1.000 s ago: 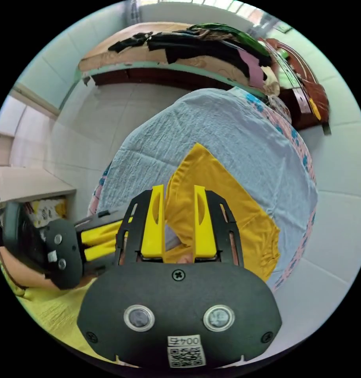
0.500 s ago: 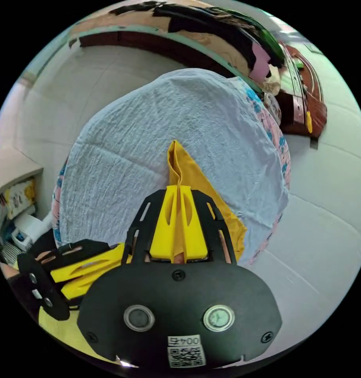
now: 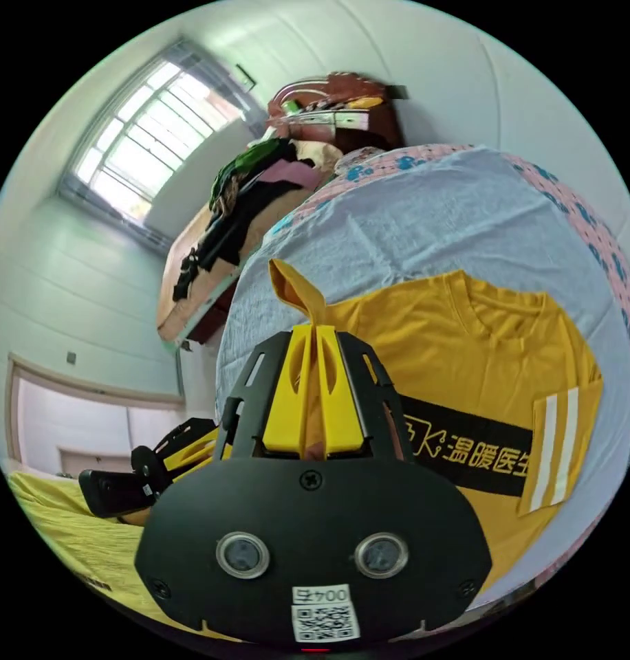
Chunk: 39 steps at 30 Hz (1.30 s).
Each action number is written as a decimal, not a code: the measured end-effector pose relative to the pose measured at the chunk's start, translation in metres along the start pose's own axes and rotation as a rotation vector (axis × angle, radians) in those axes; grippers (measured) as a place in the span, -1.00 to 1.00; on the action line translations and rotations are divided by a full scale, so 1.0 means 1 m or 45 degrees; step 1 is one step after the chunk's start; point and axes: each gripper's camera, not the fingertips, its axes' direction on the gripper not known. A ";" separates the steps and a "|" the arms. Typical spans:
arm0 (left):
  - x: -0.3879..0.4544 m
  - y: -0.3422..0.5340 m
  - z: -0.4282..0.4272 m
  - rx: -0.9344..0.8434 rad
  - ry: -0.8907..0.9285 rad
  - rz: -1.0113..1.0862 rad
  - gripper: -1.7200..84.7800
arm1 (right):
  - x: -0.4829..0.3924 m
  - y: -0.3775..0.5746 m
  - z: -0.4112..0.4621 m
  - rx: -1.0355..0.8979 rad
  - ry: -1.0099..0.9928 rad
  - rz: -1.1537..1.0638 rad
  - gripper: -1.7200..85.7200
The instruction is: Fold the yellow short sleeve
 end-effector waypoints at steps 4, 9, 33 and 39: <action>0.064 -0.040 0.024 -0.055 -0.022 0.357 -0.91 | 0.073 0.053 -0.001 0.073 -0.059 0.234 -0.95; 0.125 -0.066 0.060 -0.171 0.005 0.782 -0.87 | 0.129 0.107 0.017 0.025 0.003 0.403 -0.90; 0.029 -0.355 0.237 -0.495 0.437 0.292 -0.85 | 0.211 0.327 -0.008 -0.516 0.524 0.447 -0.88; 0.064 -0.413 0.306 -0.671 0.453 0.395 -0.79 | 0.235 0.345 -0.008 -0.521 0.468 0.451 -0.88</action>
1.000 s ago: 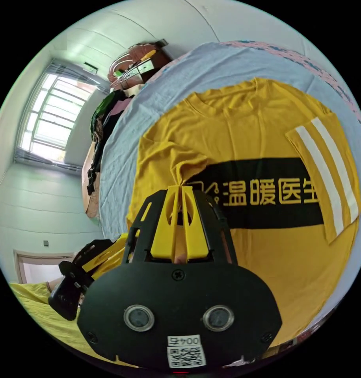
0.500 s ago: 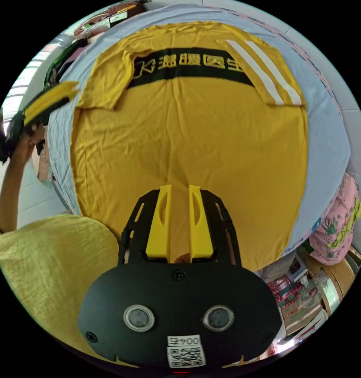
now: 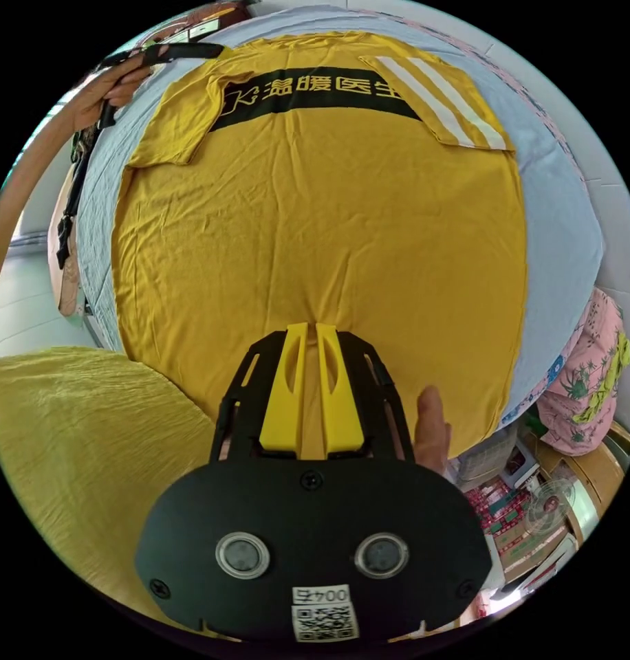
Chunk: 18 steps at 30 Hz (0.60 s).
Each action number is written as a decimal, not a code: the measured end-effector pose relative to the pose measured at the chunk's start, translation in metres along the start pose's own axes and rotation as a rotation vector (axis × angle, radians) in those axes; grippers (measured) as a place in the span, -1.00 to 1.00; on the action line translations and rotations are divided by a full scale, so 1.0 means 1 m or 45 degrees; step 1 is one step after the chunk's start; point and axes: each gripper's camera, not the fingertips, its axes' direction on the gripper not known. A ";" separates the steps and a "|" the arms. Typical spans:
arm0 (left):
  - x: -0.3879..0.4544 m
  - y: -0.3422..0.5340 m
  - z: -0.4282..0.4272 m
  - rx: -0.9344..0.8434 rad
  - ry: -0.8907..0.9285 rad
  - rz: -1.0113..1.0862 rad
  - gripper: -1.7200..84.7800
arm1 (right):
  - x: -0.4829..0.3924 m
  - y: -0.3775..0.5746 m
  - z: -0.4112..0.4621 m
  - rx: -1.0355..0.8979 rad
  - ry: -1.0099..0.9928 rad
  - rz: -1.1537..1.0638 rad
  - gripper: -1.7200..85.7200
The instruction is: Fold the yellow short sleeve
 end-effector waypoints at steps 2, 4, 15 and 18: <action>0.003 -0.021 0.014 -0.069 -0.083 0.050 -0.78 | 0.012 0.005 0.006 0.023 -0.050 0.020 -0.88; 0.002 -0.033 0.025 -0.121 -0.137 0.077 -0.77 | 0.019 0.008 0.011 0.025 -0.070 0.018 -0.88; -0.050 -0.062 0.044 -0.104 -0.210 -0.010 -0.89 | 0.054 0.014 0.040 -0.017 -0.172 0.044 -0.90; -0.083 -0.058 0.042 -0.060 -0.087 -0.149 -0.91 | 0.059 0.015 0.048 -0.027 -0.180 0.034 -0.91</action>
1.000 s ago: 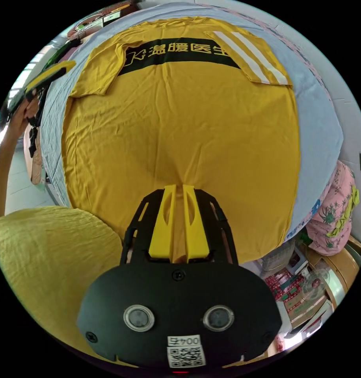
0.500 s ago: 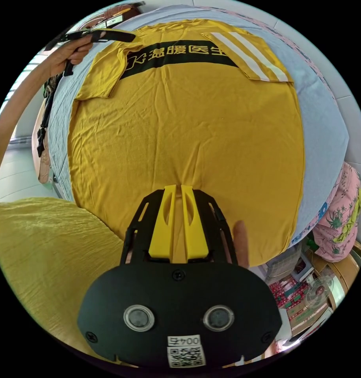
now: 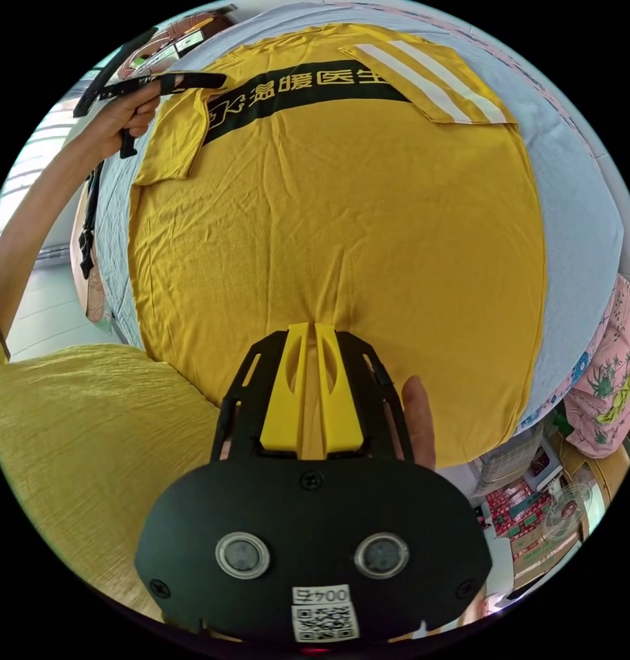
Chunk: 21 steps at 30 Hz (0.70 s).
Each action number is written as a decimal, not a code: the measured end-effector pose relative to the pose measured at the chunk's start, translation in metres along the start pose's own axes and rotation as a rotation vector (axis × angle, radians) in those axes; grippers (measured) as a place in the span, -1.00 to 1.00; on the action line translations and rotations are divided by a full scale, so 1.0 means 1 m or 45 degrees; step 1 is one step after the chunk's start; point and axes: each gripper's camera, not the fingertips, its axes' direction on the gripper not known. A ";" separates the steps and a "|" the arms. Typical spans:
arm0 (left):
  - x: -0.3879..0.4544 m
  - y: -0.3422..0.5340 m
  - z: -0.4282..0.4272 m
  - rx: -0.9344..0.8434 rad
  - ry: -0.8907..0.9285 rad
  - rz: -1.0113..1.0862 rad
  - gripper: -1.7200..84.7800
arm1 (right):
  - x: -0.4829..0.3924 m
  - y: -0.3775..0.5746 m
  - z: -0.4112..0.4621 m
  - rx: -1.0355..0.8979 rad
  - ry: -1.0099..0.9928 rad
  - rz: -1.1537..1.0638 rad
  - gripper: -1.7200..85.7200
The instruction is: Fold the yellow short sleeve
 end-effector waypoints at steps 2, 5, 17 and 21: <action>-0.030 0.005 -0.008 0.125 0.130 -0.149 -0.92 | 0.003 0.001 0.006 -0.002 0.004 -0.009 -0.92; -0.057 0.014 -0.026 0.420 0.309 -0.290 -0.93 | 0.006 0.003 0.013 0.014 0.010 -0.010 -0.92; -0.129 -0.012 -0.015 0.349 0.265 -0.153 -0.92 | 0.003 0.008 0.045 0.049 0.109 -0.070 -0.85; -0.177 -0.003 -0.008 0.244 0.144 -0.179 -0.91 | 0.004 0.012 0.052 0.099 -0.040 -0.066 -0.78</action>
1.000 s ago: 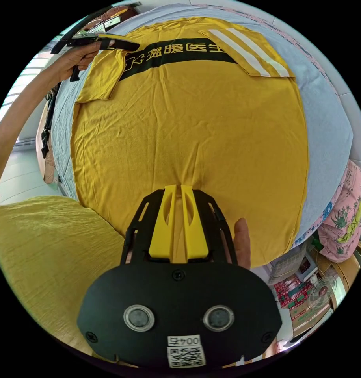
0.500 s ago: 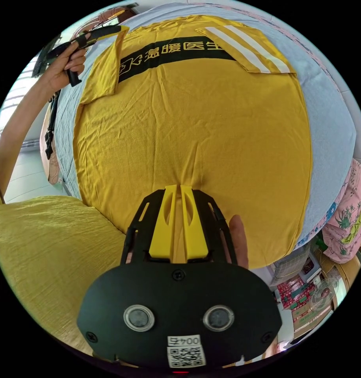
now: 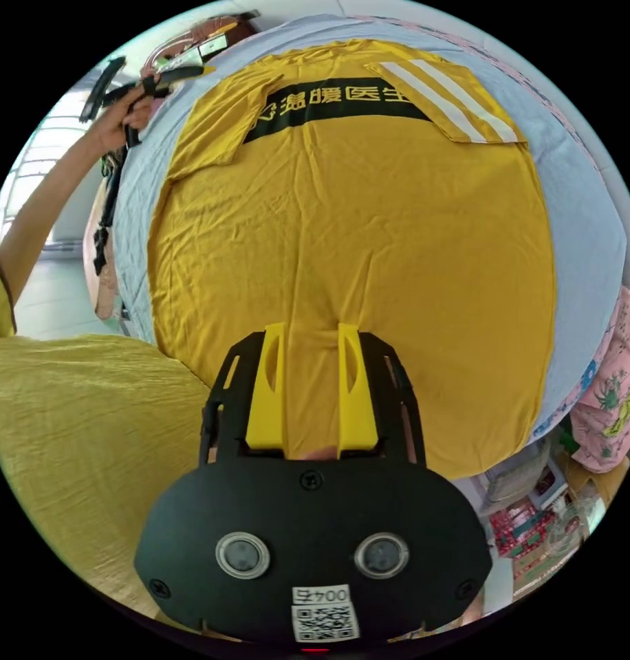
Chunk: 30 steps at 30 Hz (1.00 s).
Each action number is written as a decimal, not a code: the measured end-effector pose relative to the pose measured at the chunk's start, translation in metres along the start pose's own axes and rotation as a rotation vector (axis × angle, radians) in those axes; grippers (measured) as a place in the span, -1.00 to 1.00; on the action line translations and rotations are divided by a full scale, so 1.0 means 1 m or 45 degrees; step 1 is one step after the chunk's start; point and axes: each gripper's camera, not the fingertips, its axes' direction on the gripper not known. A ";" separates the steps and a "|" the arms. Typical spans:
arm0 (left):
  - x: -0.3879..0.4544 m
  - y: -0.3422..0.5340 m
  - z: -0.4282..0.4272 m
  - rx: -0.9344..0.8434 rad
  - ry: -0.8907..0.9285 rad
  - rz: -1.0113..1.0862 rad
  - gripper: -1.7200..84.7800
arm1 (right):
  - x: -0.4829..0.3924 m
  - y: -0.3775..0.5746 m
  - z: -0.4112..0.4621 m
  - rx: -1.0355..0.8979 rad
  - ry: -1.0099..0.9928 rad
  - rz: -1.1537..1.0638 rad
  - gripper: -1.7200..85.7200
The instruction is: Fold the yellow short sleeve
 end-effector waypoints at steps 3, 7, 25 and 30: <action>-0.030 0.002 0.002 -0.038 -0.045 0.033 -0.91 | -0.002 0.006 -0.003 0.170 -0.165 0.023 -0.81; -0.044 -0.012 0.015 -0.116 0.001 0.256 -0.87 | -0.025 -0.006 -0.004 0.573 -0.577 -0.066 -0.75; -0.071 -0.070 0.060 -0.310 0.085 0.824 -0.79 | -0.126 -0.118 0.087 0.500 -0.836 0.106 -0.70; -0.067 -0.075 0.080 -0.425 0.129 0.913 -0.82 | -0.143 -0.133 0.094 0.472 -0.810 0.129 -0.75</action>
